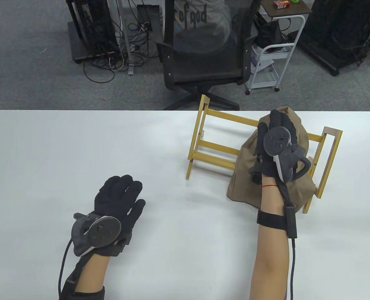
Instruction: Hang shorts on book rack
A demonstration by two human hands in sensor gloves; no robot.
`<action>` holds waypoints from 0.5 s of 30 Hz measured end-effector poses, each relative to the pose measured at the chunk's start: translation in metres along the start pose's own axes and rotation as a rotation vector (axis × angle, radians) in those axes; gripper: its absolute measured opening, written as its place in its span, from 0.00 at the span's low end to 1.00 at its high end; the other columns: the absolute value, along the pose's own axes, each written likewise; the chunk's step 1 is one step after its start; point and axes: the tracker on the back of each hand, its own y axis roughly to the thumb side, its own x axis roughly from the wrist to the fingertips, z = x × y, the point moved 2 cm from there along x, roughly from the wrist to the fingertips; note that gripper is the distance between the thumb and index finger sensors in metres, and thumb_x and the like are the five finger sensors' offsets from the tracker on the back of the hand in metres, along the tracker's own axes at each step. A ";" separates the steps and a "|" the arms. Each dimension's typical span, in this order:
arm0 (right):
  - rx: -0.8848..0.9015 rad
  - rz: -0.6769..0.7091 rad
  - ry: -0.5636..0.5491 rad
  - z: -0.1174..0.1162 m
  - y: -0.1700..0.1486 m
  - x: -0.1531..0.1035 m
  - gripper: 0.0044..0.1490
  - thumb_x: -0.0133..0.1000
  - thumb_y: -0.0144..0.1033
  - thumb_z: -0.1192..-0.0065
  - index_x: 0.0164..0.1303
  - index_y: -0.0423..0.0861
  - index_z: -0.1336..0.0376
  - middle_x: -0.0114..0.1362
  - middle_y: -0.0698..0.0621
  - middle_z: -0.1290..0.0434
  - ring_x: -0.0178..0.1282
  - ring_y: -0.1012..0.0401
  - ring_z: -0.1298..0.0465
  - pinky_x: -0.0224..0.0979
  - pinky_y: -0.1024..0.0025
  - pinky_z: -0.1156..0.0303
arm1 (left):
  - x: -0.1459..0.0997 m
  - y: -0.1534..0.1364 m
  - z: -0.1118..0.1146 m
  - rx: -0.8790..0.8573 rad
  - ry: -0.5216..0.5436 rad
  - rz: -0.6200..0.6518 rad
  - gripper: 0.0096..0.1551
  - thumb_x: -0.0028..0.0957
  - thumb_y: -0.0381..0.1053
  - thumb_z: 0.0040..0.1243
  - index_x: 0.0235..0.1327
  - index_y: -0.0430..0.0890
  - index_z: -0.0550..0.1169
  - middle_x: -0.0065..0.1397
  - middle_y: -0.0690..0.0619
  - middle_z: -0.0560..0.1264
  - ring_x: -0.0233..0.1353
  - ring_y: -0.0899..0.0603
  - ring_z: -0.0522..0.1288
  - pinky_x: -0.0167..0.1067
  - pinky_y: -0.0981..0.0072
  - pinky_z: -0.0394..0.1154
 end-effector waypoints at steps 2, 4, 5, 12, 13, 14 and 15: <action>0.003 0.024 -0.014 0.005 0.004 -0.006 0.35 0.57 0.60 0.43 0.75 0.64 0.43 0.84 0.58 0.37 0.84 0.55 0.33 0.83 0.55 0.34 | 0.000 0.000 0.000 -0.009 -0.001 0.005 0.30 0.52 0.64 0.56 0.68 0.57 0.74 0.79 0.52 0.68 0.76 0.30 0.67 0.66 0.34 0.64; 0.008 0.040 -0.024 0.007 0.006 -0.011 0.35 0.57 0.60 0.42 0.75 0.64 0.43 0.84 0.58 0.36 0.84 0.55 0.33 0.82 0.55 0.34 | -0.001 0.001 0.000 -0.010 0.001 0.007 0.30 0.52 0.64 0.56 0.68 0.57 0.74 0.79 0.52 0.68 0.76 0.30 0.67 0.66 0.34 0.64; 0.014 0.053 -0.032 0.009 0.008 -0.015 0.34 0.57 0.60 0.42 0.75 0.64 0.42 0.84 0.58 0.36 0.83 0.54 0.33 0.82 0.55 0.34 | -0.001 0.001 0.000 -0.010 0.003 0.009 0.30 0.52 0.64 0.56 0.68 0.57 0.74 0.79 0.52 0.68 0.76 0.30 0.67 0.66 0.34 0.64; 0.042 0.138 -0.062 0.014 0.015 -0.036 0.34 0.55 0.58 0.40 0.72 0.62 0.39 0.82 0.56 0.33 0.81 0.53 0.31 0.80 0.53 0.33 | -0.001 0.001 0.000 -0.014 -0.004 0.031 0.30 0.52 0.64 0.56 0.68 0.57 0.75 0.79 0.53 0.69 0.76 0.30 0.67 0.66 0.34 0.64; 0.042 0.160 -0.058 0.014 0.016 -0.040 0.33 0.55 0.57 0.40 0.72 0.62 0.39 0.81 0.56 0.33 0.81 0.53 0.30 0.80 0.54 0.33 | -0.001 0.001 0.000 -0.012 -0.005 0.032 0.30 0.52 0.64 0.56 0.68 0.57 0.75 0.79 0.52 0.69 0.76 0.30 0.67 0.66 0.34 0.64; 0.039 0.171 -0.056 0.015 0.016 -0.042 0.33 0.55 0.57 0.40 0.72 0.62 0.39 0.81 0.56 0.33 0.81 0.53 0.30 0.79 0.53 0.32 | -0.001 0.001 0.000 -0.012 -0.005 0.032 0.30 0.52 0.64 0.56 0.68 0.57 0.75 0.79 0.52 0.69 0.76 0.30 0.67 0.66 0.34 0.64; 0.033 0.189 -0.053 0.015 0.017 -0.046 0.33 0.55 0.57 0.40 0.72 0.62 0.39 0.81 0.56 0.33 0.81 0.53 0.30 0.79 0.53 0.32 | -0.001 0.001 0.000 -0.016 -0.004 0.032 0.30 0.52 0.64 0.56 0.68 0.57 0.75 0.79 0.52 0.69 0.76 0.30 0.67 0.66 0.34 0.64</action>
